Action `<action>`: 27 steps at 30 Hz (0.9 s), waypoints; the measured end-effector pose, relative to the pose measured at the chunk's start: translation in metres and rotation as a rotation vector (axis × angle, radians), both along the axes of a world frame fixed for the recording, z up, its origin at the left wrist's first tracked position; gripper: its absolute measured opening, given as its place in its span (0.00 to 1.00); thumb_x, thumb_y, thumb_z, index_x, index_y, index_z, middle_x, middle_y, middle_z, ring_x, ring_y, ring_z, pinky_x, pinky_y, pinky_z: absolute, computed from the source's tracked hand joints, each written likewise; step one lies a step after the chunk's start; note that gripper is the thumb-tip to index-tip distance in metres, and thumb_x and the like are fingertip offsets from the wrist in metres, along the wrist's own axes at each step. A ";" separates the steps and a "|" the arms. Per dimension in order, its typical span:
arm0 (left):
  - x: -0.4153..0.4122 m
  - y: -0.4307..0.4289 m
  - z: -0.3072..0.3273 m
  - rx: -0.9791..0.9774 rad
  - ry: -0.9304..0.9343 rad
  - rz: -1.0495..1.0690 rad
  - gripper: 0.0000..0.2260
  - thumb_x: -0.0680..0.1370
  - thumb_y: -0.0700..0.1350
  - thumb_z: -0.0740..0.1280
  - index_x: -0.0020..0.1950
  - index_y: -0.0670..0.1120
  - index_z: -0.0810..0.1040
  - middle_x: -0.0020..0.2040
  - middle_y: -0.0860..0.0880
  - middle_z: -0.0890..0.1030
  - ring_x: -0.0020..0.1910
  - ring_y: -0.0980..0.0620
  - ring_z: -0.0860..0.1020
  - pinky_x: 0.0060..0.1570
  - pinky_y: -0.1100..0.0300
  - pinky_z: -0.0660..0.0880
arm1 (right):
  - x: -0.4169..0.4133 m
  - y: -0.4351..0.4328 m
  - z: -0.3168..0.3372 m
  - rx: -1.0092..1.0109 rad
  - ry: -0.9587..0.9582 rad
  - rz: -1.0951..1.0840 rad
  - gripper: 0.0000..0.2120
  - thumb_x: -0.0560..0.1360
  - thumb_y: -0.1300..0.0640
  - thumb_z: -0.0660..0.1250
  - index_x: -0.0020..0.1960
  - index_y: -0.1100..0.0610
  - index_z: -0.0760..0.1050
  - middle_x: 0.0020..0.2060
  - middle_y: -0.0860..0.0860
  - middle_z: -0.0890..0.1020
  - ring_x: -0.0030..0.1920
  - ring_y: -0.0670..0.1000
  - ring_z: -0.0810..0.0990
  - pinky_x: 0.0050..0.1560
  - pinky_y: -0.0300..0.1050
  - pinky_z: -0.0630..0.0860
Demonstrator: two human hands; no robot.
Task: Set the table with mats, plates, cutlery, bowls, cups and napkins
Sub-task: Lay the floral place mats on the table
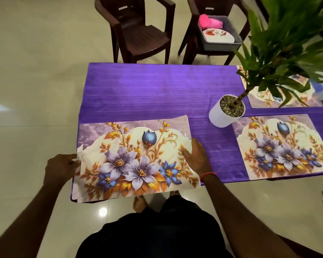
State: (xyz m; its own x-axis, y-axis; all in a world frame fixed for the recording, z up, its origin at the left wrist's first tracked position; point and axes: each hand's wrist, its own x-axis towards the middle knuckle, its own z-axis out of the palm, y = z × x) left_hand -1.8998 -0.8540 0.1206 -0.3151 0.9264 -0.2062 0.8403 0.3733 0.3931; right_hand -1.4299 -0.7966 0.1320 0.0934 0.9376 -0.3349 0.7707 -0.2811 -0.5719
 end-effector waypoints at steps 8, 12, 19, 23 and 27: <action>0.001 0.005 0.003 -0.071 -0.045 0.076 0.13 0.76 0.47 0.74 0.58 0.45 0.86 0.45 0.41 0.87 0.51 0.35 0.83 0.52 0.48 0.77 | 0.004 0.004 -0.006 0.022 0.095 -0.015 0.16 0.79 0.46 0.68 0.61 0.54 0.69 0.57 0.55 0.80 0.57 0.56 0.79 0.53 0.54 0.79; 0.003 0.004 0.009 -0.045 -0.091 0.104 0.21 0.67 0.54 0.70 0.56 0.45 0.87 0.46 0.40 0.87 0.49 0.38 0.85 0.53 0.47 0.80 | 0.008 0.015 0.000 0.082 0.170 -0.049 0.13 0.77 0.51 0.71 0.54 0.56 0.70 0.49 0.51 0.83 0.51 0.57 0.82 0.47 0.49 0.77; -0.010 0.003 -0.006 -0.084 -0.188 0.189 0.16 0.71 0.50 0.76 0.56 0.44 0.87 0.43 0.41 0.87 0.43 0.41 0.86 0.55 0.44 0.81 | -0.012 0.050 0.013 0.222 0.366 -0.206 0.13 0.79 0.57 0.69 0.60 0.60 0.71 0.49 0.48 0.82 0.49 0.47 0.81 0.46 0.41 0.75; -0.010 0.004 -0.007 -0.088 -0.134 0.129 0.12 0.75 0.45 0.77 0.56 0.44 0.87 0.40 0.40 0.86 0.42 0.41 0.86 0.53 0.47 0.81 | -0.013 0.055 0.005 0.161 0.331 -0.188 0.11 0.80 0.59 0.67 0.59 0.59 0.67 0.50 0.50 0.81 0.51 0.53 0.81 0.44 0.43 0.73; -0.015 0.004 -0.014 -0.082 -0.185 0.132 0.12 0.75 0.43 0.77 0.58 0.42 0.86 0.40 0.40 0.86 0.41 0.41 0.86 0.52 0.42 0.82 | -0.006 0.052 0.000 0.100 0.326 -0.173 0.15 0.80 0.57 0.67 0.62 0.61 0.66 0.55 0.53 0.81 0.54 0.53 0.81 0.49 0.50 0.78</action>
